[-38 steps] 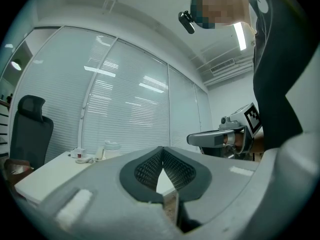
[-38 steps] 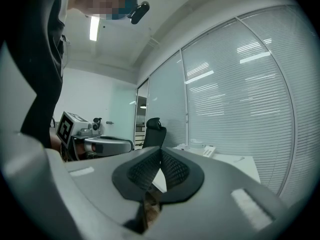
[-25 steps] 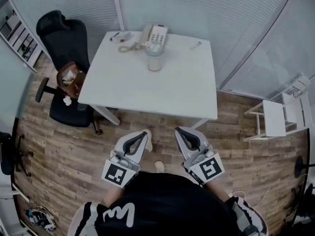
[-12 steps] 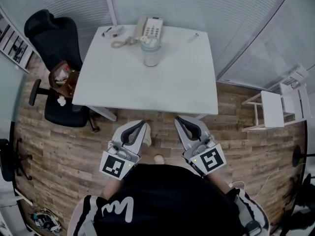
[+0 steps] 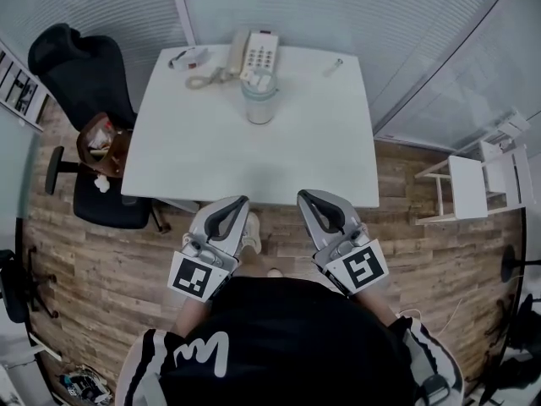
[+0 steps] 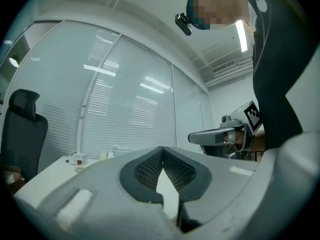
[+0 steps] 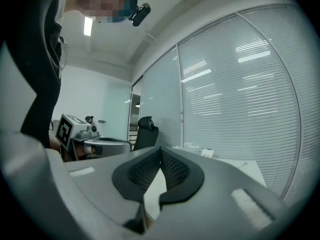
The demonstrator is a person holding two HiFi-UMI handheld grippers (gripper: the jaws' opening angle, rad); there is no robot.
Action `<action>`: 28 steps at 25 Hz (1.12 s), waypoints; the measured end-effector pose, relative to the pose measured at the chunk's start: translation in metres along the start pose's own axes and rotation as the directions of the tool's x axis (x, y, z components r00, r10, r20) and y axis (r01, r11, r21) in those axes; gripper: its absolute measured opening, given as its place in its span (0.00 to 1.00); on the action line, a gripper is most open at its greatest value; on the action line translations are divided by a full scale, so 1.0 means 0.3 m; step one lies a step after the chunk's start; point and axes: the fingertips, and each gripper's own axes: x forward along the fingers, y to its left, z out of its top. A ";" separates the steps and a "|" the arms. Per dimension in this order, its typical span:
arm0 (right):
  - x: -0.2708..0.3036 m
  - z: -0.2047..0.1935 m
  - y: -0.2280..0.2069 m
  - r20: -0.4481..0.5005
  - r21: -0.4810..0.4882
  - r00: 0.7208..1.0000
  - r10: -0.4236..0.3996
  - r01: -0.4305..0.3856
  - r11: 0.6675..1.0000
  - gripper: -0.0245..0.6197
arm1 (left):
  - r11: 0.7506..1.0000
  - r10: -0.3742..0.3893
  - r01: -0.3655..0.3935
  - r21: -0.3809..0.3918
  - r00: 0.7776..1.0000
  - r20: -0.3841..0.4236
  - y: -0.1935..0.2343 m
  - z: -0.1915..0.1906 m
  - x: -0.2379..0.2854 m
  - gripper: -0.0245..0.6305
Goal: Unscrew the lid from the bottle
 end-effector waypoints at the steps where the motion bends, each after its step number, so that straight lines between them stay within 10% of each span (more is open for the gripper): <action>1: 0.015 -0.002 -0.011 0.000 0.000 1.000 -0.002 0.002 1.000 0.04 | 1.000 -0.001 0.001 0.001 1.000 0.000 0.016 0.000 0.012 0.04; 28: 0.447 0.014 -0.374 -0.020 -0.003 0.997 -0.078 0.078 0.997 0.04 | 0.999 -0.053 0.054 0.005 0.998 -0.019 0.474 0.026 0.390 0.04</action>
